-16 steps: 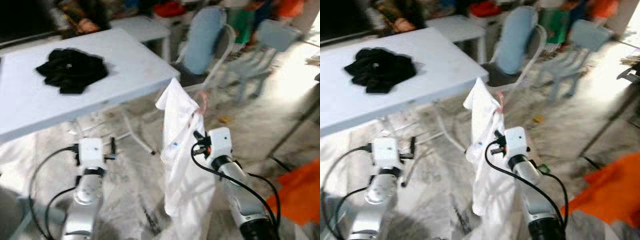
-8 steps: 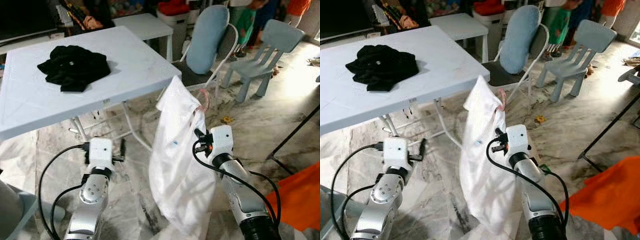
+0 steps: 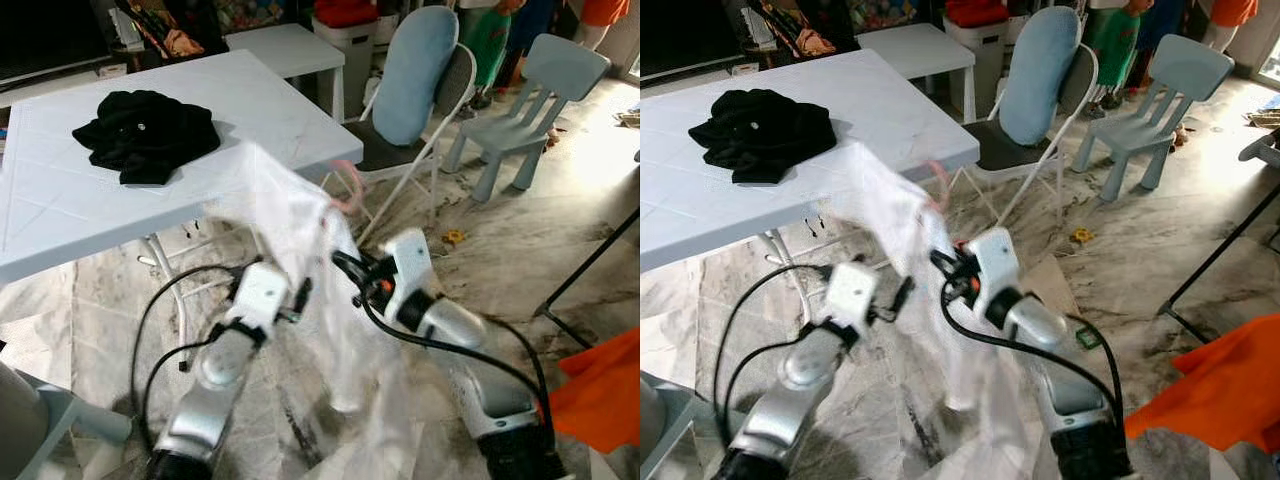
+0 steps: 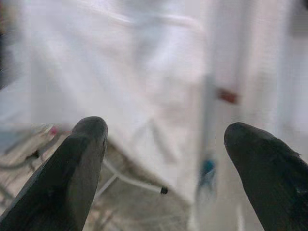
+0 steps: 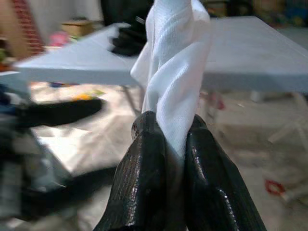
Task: Hang hanger
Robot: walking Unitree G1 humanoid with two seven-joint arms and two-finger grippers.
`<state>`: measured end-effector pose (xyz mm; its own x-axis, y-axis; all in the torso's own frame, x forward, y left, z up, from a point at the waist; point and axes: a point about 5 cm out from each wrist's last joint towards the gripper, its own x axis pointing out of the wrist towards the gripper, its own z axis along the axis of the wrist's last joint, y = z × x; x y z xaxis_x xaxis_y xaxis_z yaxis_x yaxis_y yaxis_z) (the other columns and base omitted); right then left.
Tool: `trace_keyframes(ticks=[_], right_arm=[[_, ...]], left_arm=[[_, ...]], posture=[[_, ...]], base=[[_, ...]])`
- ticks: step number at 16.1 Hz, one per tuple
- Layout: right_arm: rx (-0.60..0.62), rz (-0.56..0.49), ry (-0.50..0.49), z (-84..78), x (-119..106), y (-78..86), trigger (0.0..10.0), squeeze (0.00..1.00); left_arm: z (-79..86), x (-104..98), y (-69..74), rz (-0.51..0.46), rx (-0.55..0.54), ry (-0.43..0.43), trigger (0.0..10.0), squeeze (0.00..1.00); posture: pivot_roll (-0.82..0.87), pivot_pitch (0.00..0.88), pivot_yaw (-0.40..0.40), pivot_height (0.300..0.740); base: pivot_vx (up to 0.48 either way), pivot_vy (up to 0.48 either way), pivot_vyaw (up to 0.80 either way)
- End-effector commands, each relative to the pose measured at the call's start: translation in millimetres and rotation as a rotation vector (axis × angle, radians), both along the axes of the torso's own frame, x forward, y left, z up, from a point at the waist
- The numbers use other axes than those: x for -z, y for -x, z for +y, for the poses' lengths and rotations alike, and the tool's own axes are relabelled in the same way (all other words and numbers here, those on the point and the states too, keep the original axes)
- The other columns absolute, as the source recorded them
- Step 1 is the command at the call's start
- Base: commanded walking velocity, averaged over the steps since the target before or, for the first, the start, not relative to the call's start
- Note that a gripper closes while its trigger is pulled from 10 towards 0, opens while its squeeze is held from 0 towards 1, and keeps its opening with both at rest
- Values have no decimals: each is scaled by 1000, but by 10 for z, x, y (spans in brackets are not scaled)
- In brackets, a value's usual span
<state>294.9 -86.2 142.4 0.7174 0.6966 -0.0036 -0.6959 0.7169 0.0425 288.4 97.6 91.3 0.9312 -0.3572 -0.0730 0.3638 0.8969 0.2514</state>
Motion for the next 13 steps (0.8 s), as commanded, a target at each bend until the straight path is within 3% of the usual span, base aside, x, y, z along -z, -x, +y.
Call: trace_keyframes(ticks=[1, 4, 9, 13], right_arm=[[-92, -47, -34, 87, -204, 39, 10000, 0], [-195, -47, 10, 58, -250, 121, 10000, 0], [-48, -15, 65, -105, -145, -22, 10000, 0], [-70, -2, 90, -111, -88, 6, 10000, 0]], left_arm=[[-6, -11, -30, -14, 6, -21, 10000, 0], [113, -44, -118, -48, -73, -32, 10000, 0], [291, -1, -82, -46, -155, -27, 10000, 0], [475, 55, -55, -29, -238, -40, 10000, 0]], posture=[[-96, 0, 11, 740], [-106, 0, 10, 740], [-96, 0, 5, 740], [-91, 0, 1, 740]], base=[[0, 0, 0], [0, 0, 0], [0, 0, 0], [0, 0, 0]])
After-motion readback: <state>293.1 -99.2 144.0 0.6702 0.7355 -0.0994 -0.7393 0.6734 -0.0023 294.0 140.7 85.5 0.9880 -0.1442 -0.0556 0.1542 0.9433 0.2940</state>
